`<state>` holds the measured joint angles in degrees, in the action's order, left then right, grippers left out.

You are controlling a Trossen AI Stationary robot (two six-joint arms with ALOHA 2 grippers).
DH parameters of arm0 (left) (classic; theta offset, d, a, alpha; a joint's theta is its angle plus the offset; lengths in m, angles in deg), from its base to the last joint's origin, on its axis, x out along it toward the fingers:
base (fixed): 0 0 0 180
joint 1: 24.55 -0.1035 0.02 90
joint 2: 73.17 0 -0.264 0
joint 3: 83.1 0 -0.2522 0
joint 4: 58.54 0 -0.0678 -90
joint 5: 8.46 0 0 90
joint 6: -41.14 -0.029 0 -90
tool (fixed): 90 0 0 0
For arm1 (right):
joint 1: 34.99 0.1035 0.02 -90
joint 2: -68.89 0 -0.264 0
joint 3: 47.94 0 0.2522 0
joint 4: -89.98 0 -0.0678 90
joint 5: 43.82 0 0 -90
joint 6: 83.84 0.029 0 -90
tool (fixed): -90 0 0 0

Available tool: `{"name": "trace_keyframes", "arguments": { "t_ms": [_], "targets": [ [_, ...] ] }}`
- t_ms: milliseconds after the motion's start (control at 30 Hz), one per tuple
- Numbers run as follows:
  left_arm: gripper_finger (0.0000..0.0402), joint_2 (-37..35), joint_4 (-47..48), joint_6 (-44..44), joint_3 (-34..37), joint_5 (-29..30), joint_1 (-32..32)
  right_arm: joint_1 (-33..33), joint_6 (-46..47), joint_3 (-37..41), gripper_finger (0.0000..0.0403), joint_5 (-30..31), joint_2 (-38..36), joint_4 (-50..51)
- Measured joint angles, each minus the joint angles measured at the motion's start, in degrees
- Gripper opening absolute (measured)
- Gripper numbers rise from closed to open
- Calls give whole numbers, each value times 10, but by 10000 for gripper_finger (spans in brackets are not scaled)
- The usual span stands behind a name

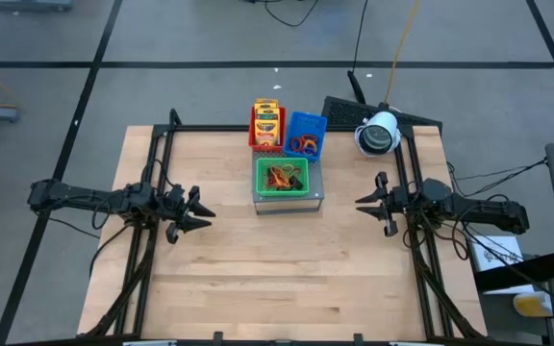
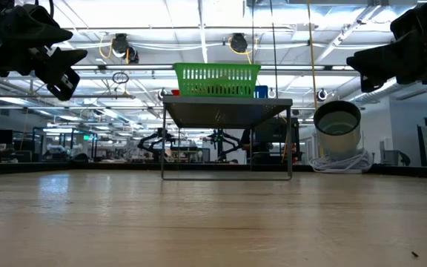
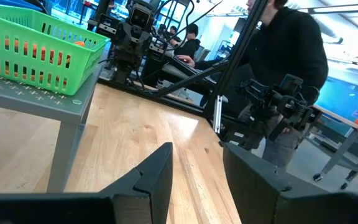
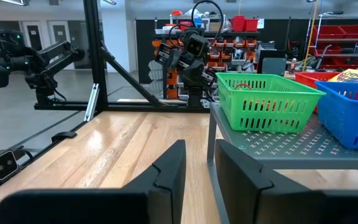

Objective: Pick & Place Office Desk Supplies
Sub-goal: Return to Home Position

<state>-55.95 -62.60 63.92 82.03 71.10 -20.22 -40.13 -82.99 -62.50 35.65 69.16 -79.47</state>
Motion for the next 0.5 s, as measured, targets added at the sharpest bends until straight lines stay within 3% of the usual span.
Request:
{"name": "trace_keyframes", "arguments": {
  "t_ms": [500],
  "targets": [
    [150,0,0,0,0,0,0,0,0,0,75,0,0,0]
  ]
}}
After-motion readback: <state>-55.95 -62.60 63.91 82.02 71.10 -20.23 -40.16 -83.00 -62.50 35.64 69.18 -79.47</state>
